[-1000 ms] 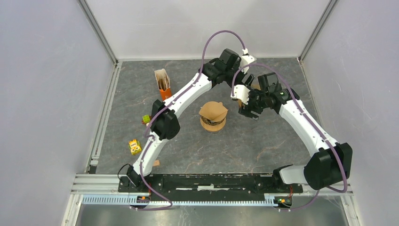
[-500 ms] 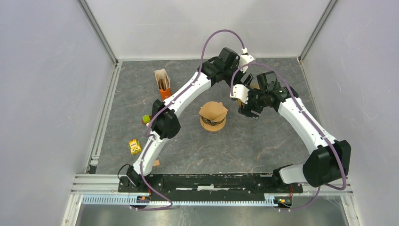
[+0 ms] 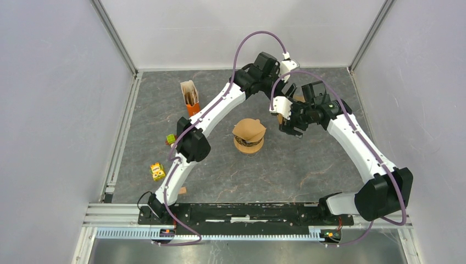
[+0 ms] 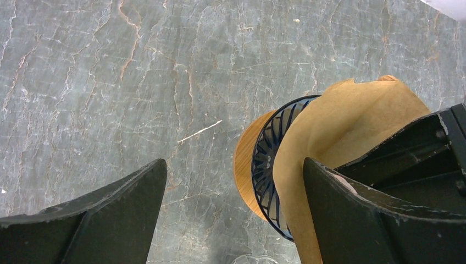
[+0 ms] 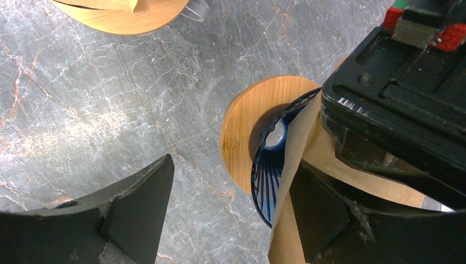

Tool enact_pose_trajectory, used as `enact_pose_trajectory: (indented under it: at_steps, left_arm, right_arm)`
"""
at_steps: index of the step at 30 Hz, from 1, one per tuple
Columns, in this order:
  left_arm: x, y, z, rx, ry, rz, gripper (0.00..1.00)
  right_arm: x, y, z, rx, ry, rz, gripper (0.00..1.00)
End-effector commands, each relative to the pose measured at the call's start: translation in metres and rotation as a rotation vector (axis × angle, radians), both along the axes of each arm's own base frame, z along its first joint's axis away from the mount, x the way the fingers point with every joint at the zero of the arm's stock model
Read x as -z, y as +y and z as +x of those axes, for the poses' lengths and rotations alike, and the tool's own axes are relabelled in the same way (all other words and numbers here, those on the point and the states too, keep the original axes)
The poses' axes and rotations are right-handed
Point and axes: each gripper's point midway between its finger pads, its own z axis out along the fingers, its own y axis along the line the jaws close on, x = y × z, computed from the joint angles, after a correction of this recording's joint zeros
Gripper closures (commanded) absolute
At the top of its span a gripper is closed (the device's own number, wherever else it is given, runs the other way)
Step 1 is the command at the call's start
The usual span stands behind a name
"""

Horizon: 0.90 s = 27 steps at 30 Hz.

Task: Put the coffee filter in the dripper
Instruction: Place the coffee filter in the coffee dripper.

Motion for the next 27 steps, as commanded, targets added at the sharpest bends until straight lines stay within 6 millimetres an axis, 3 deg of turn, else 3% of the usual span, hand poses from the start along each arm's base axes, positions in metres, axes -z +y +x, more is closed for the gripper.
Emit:
enact_pose_trajectory:
  at_steps: [1, 18, 27]
  left_arm:
    - [-0.055, -0.008, -0.021, 0.079, -0.060, -0.095, 0.00]
    - [-0.097, 0.004, -0.025, 0.051, -0.113, -0.137, 0.00]
    - [-0.106, 0.006, -0.023, 0.034, -0.092, -0.167, 0.00]
  right_arm:
    - [-0.020, 0.001, 0.007, -0.002, -0.052, 0.036, 0.19]
    - [-0.044, -0.006, 0.008, 0.018, -0.079, 0.123, 0.18]
    - [-0.052, -0.008, 0.006, 0.027, -0.095, 0.150, 0.17]
